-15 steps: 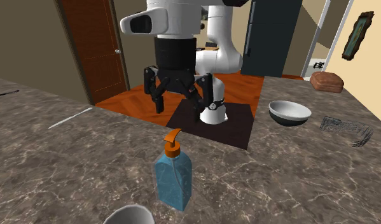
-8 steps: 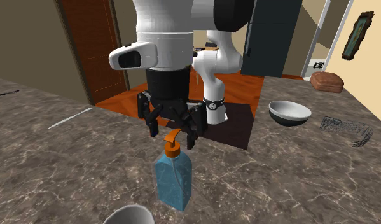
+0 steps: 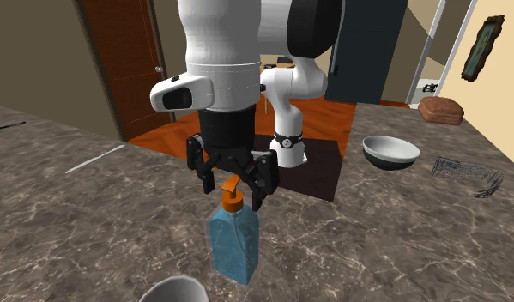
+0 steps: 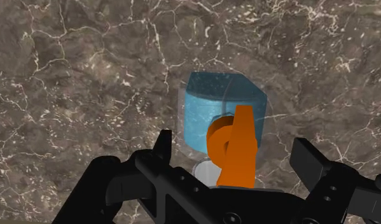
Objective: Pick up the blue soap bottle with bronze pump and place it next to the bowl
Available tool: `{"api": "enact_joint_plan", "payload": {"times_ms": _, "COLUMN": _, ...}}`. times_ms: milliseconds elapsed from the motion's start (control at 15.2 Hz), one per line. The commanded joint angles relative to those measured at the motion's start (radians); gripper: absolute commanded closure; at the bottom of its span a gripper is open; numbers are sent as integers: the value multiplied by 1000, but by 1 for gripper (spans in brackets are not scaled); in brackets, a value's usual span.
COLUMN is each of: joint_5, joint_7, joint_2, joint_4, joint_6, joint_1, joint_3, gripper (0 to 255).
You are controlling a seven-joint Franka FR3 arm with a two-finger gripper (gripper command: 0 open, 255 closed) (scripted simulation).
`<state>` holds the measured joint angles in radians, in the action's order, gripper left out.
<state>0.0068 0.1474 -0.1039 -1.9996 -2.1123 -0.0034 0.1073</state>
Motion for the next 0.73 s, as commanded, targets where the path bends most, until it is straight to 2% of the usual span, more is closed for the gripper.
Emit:
{"api": "enact_joint_plan", "payload": {"times_ms": 0, "joint_5": 0, "joint_7": 0, "joint_2": 0, "joint_4": 0, "joint_6": 0, "joint_1": 0, "joint_3": 0, "gripper": 0}}
{"api": "enact_joint_plan", "payload": {"times_ms": 132, "joint_5": 0, "joint_7": 0, "joint_2": 0, "joint_4": 0, "joint_6": 0, "joint_1": 0, "joint_3": 0, "gripper": 0}}
{"api": "enact_joint_plan", "payload": {"times_ms": 198, "joint_5": 0, "joint_7": 0, "joint_2": 0, "joint_4": 0, "joint_6": 0, "joint_1": 0, "joint_3": 0, "gripper": 255}}
{"api": "enact_joint_plan", "payload": {"times_ms": 660, "joint_5": 0, "joint_7": 0, "joint_2": 0, "joint_4": 0, "joint_6": 0, "joint_1": 0, "joint_3": 0, "gripper": 255}}
